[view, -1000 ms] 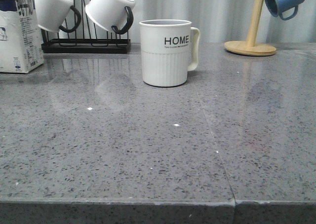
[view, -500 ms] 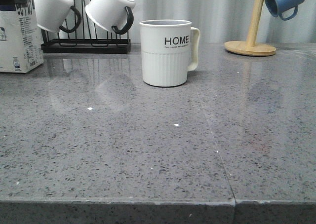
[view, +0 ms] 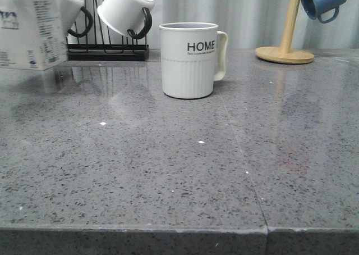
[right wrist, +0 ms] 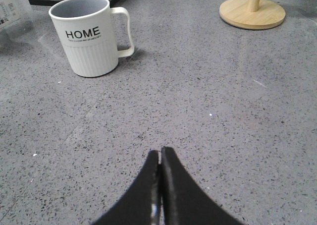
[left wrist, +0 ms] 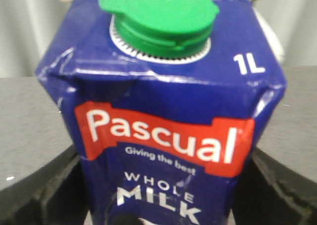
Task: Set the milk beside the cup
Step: 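Carry the milk carton with the left gripper beside the HOME mug, then lower the carton onto the table, open the left gripper, withdraw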
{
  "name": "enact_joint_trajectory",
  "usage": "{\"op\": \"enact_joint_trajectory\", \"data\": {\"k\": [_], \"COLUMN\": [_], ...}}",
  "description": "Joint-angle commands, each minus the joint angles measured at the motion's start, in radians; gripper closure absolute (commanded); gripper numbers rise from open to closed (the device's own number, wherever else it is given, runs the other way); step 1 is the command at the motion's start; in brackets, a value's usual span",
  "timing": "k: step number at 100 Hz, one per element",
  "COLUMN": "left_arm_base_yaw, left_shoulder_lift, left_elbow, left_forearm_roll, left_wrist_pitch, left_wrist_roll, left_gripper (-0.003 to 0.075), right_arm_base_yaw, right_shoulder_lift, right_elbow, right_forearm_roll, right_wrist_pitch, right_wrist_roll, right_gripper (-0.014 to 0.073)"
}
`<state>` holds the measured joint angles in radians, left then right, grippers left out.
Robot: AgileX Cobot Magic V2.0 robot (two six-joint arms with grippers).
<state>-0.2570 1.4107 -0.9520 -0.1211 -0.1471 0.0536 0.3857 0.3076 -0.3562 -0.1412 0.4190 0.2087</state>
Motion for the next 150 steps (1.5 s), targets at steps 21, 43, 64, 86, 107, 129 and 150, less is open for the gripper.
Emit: {"op": "enact_joint_trajectory", "data": {"k": [21,43,64,86,107,129,150], "left_arm_base_yaw": [-0.175,-0.261,-0.309,-0.324,-0.324,-0.324,-0.324], "left_shoulder_lift": [-0.012,0.066,0.119,0.127,0.127,0.112,0.032], "left_elbow": [-0.034,-0.036,-0.036,-0.036,-0.036,-0.034,-0.016], "left_forearm_roll": [-0.021,-0.051,-0.064,-0.064,-0.064,-0.106,-0.106], "left_wrist_pitch": [-0.142,-0.228,-0.302,-0.295,-0.263,-0.23,-0.147], "left_wrist_roll": [-0.006,-0.006,-0.006,-0.011,-0.013,-0.013,-0.013], "left_gripper": [0.0405,0.0405,0.0405,0.0405,0.0274,0.0027,0.0078], "right_arm_base_yaw": [0.0,0.0,0.0,0.0,0.0,0.0,0.0], "right_shoulder_lift": [0.005,0.005,0.005,0.005,0.005,0.005,0.005], "right_elbow": [-0.025,-0.025,-0.025,-0.025,-0.025,-0.025,-0.025], "right_forearm_roll": [-0.007,-0.007,-0.007,-0.007,-0.007,-0.007,-0.007], "right_wrist_pitch": [-0.075,-0.075,-0.075,-0.075,-0.075,-0.075,-0.075], "right_wrist_roll": [-0.002,-0.002,-0.002,-0.002,-0.002,-0.002,-0.002], "right_gripper": [0.0661,0.0661,0.0661,0.0661,0.0661,0.0661,0.0661]}}
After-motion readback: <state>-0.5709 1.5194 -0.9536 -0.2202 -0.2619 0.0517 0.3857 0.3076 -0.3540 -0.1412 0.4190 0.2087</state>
